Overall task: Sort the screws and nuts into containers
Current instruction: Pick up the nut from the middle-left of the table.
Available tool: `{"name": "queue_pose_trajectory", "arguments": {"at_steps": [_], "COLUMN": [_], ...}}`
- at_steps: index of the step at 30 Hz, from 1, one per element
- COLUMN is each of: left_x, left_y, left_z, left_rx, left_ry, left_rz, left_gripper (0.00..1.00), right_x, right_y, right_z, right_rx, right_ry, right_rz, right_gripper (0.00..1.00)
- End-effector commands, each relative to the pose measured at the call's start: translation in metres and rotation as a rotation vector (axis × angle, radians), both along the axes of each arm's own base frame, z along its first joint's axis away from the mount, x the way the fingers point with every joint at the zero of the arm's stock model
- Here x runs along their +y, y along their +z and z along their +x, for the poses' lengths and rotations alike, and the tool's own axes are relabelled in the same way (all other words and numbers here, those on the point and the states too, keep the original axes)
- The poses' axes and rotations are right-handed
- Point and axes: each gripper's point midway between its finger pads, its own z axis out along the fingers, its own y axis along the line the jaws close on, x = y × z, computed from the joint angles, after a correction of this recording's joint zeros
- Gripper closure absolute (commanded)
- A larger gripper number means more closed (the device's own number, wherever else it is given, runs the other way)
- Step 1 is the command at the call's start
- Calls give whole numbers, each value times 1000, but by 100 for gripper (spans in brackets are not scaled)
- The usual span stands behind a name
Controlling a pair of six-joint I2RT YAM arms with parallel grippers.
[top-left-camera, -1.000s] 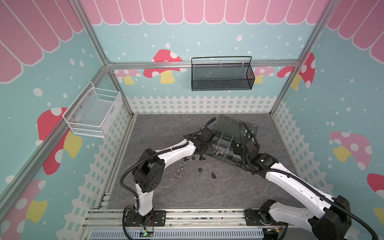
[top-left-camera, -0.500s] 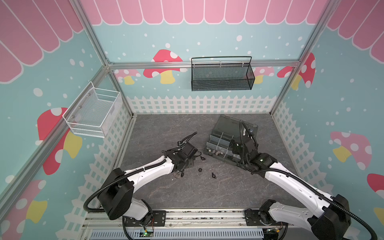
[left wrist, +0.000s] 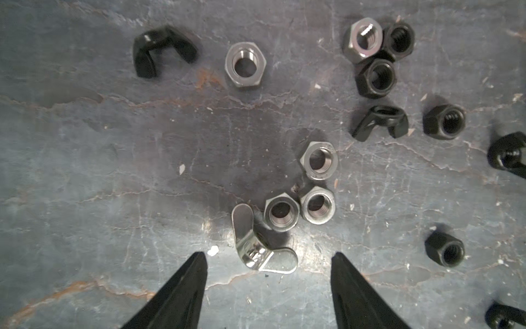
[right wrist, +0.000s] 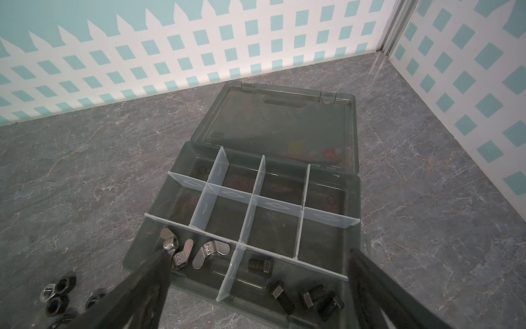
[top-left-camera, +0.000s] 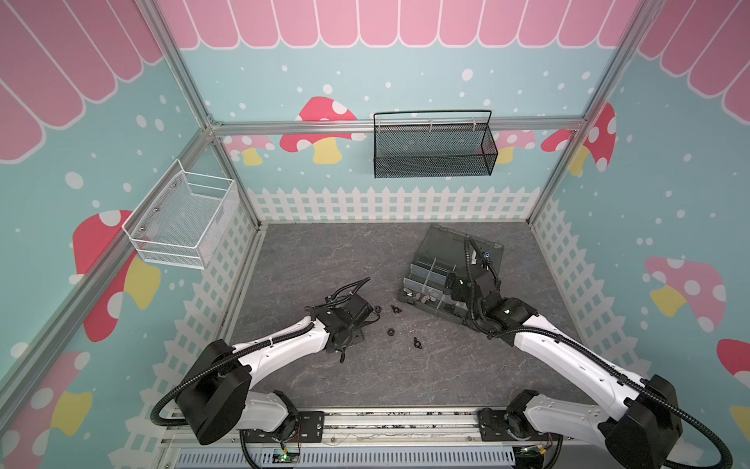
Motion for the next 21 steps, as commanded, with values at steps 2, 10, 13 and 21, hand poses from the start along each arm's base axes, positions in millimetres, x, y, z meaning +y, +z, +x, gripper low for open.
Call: {"name": "queue_pose_trajectory", "arguments": {"at_steps": [2,10,13,21], "left_x": [6,3,4,12], "left_y": [-7,-25,-31,-45], "left_z": [-1,-6,-10,-30], "left_rx": [28,94,118,192], "left_ry": [18,0,-4,24], "left_rz": [37,54,60,44], "left_gripper": [24,23,26,37], "right_x": [0,-2,-3,-2], "right_y": [-2,-1,0,0], "right_z": [1,0,0,1], "right_rx": [-6,-11,-15,-13], "right_ry": [-1,-8,-11,-10], "right_rz": [8,1,1,0], "right_gripper": [3,3,3,3]}}
